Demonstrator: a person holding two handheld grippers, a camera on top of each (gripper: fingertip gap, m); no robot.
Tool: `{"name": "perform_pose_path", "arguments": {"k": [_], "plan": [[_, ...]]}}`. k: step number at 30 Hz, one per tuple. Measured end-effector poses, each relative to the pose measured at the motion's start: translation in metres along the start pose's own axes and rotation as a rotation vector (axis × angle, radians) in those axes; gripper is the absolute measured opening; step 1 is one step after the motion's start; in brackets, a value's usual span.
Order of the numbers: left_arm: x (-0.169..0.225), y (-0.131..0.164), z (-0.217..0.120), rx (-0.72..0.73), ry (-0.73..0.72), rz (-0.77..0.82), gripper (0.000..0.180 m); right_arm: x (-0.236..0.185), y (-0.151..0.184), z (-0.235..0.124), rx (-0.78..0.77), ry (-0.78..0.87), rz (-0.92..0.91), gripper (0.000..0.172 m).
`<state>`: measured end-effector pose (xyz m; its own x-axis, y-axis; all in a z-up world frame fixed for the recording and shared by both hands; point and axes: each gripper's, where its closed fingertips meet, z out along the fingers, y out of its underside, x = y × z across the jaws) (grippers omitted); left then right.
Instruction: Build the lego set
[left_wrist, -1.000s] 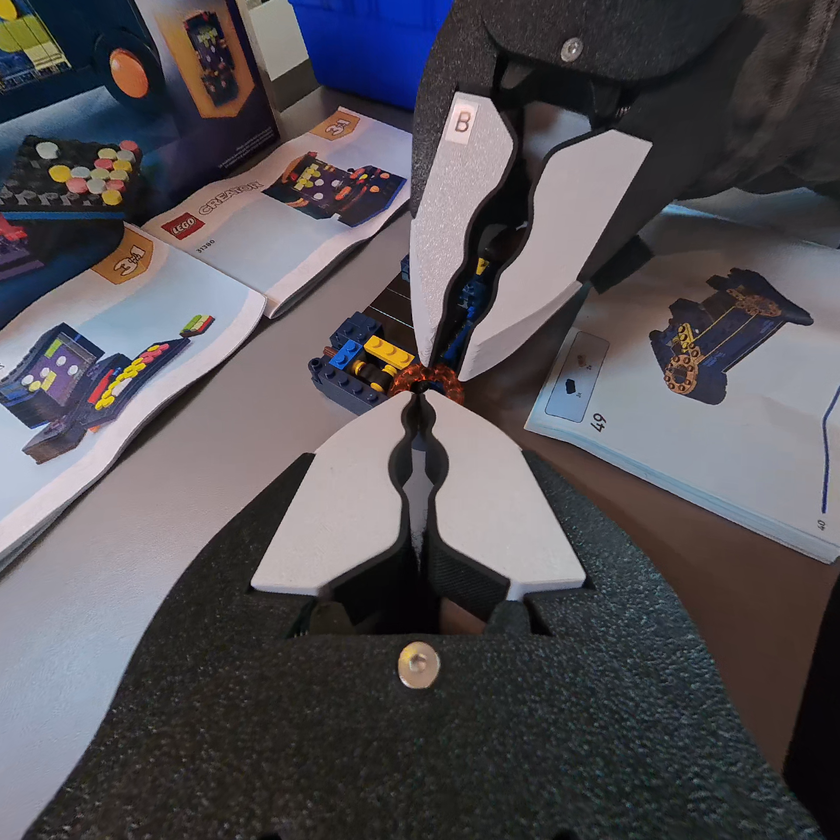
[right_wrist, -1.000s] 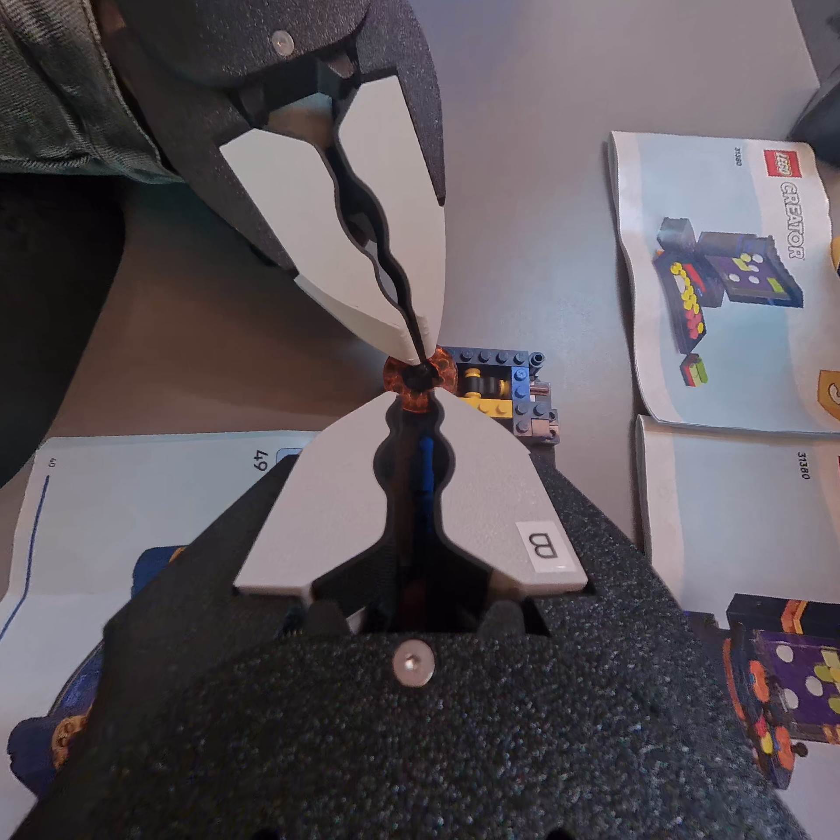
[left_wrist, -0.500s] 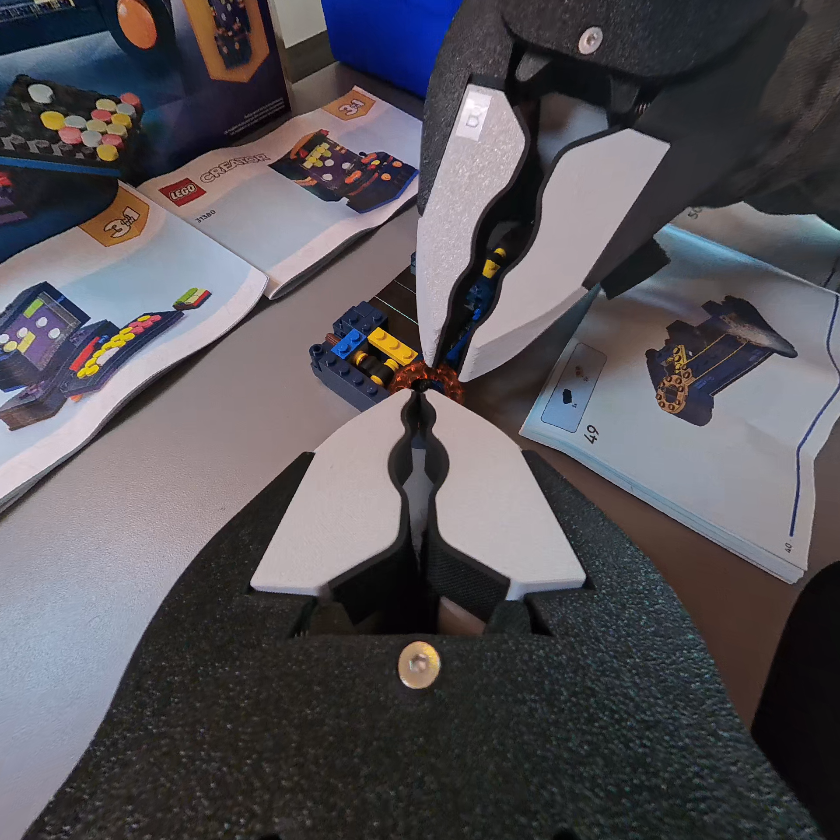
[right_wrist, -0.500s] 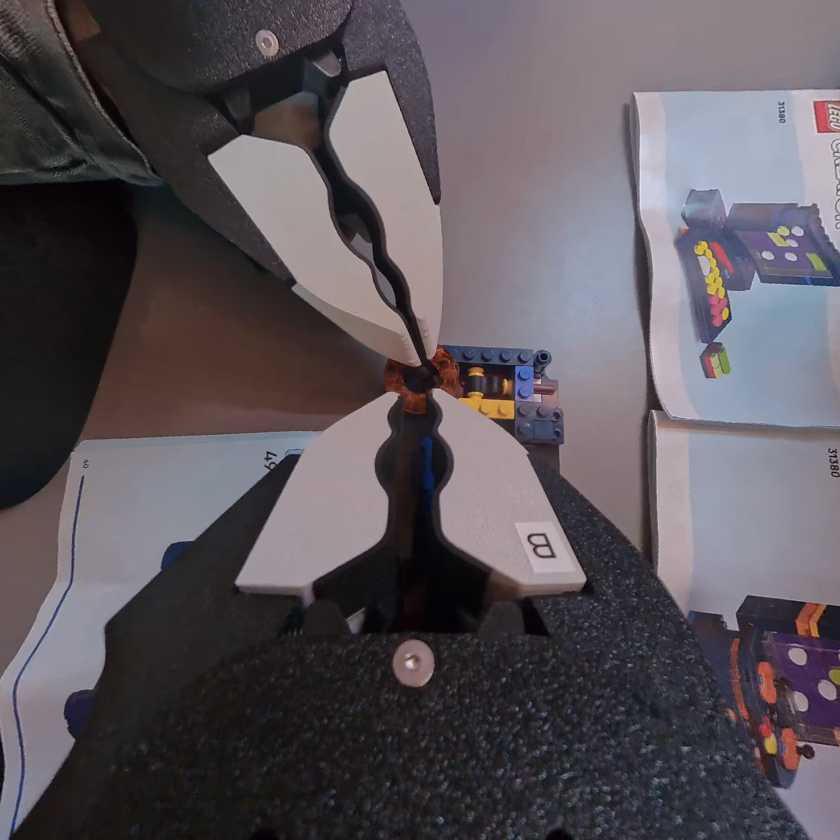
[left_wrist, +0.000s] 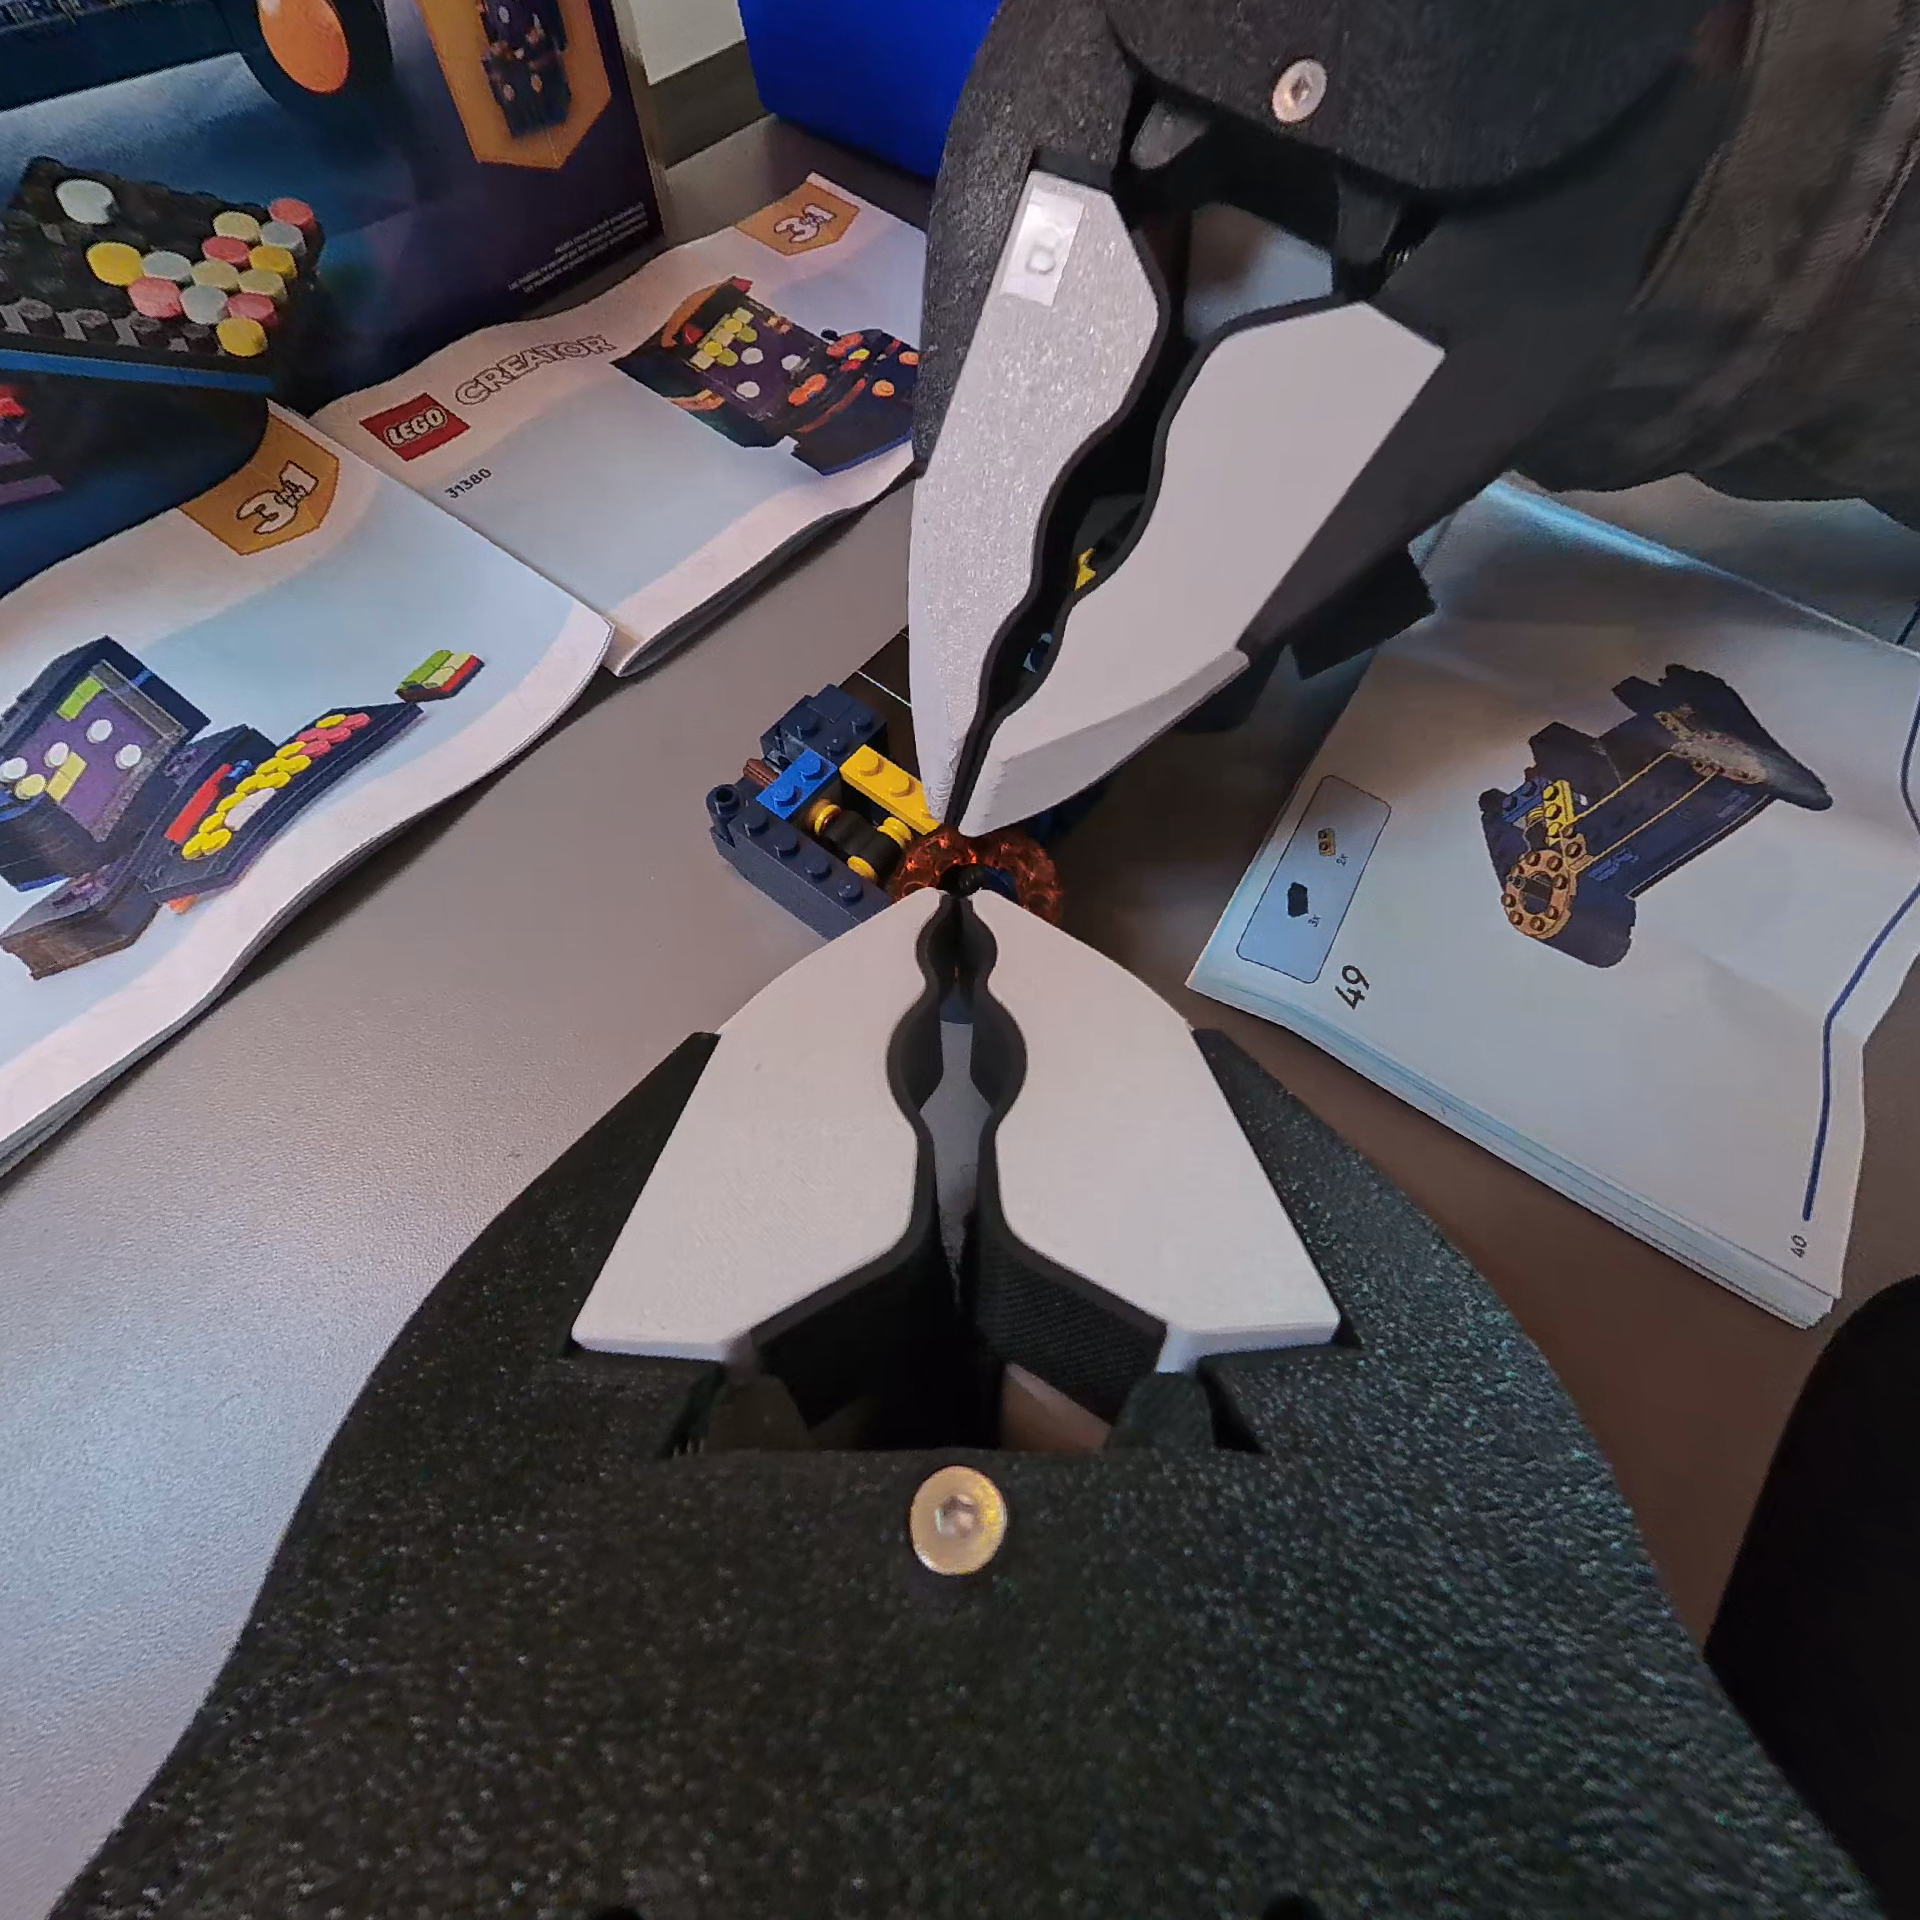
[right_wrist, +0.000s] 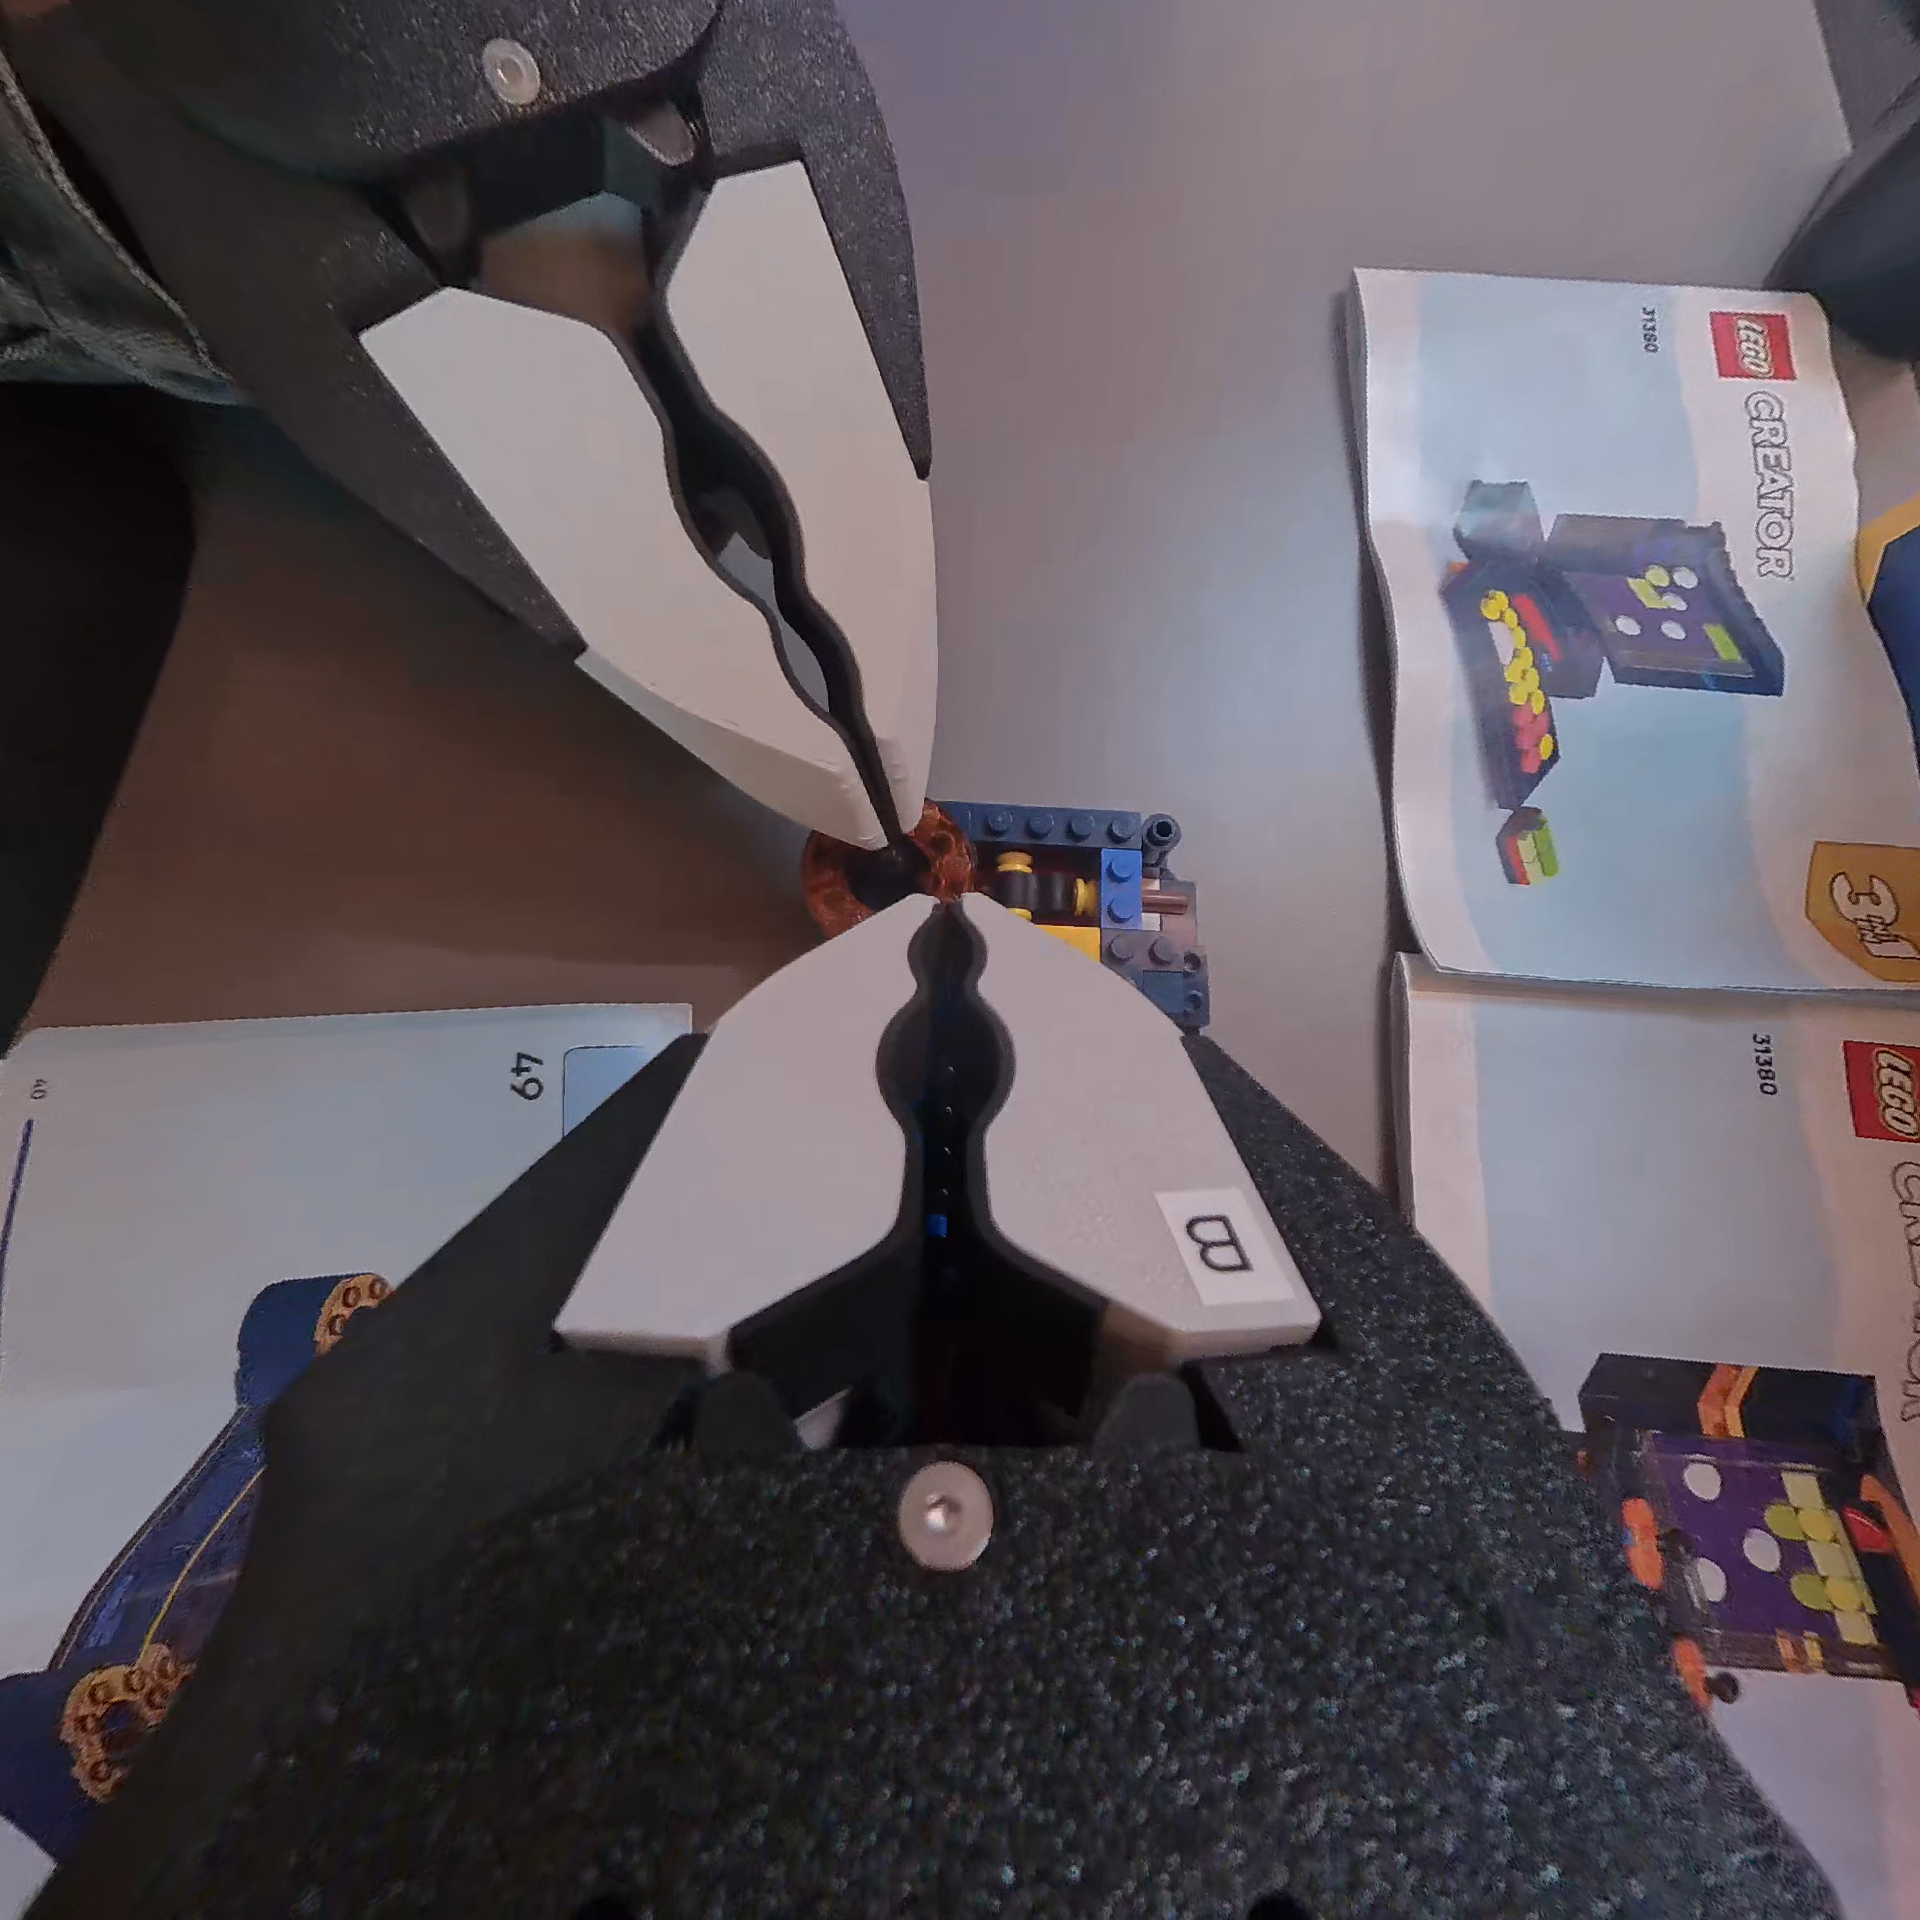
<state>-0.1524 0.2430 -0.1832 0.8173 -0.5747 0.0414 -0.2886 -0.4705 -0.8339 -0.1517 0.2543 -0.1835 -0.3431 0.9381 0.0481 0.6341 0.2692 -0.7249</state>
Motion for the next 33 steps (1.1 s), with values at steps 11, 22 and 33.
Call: {"name": "perform_pose_path", "arguments": {"k": [11, 22, 33], "plan": [[-0.0001, 0.0003, 0.0, -0.011, -0.005, -0.013, 0.0, -0.0013, 0.0028, -0.0004, -0.191, 0.052, 0.022, 0.0], [-0.0003, 0.0002, 0.0002, -0.024, -0.032, -0.006, 0.0, -0.0008, 0.0027, -0.0005, -0.259, 0.037, -0.086, 0.0], [0.0035, 0.0005, 0.0003, -0.017, 0.005, -0.019, 0.0, -0.0008, -0.0001, 0.0014, -0.223, 0.024, -0.108, 0.0]]}}
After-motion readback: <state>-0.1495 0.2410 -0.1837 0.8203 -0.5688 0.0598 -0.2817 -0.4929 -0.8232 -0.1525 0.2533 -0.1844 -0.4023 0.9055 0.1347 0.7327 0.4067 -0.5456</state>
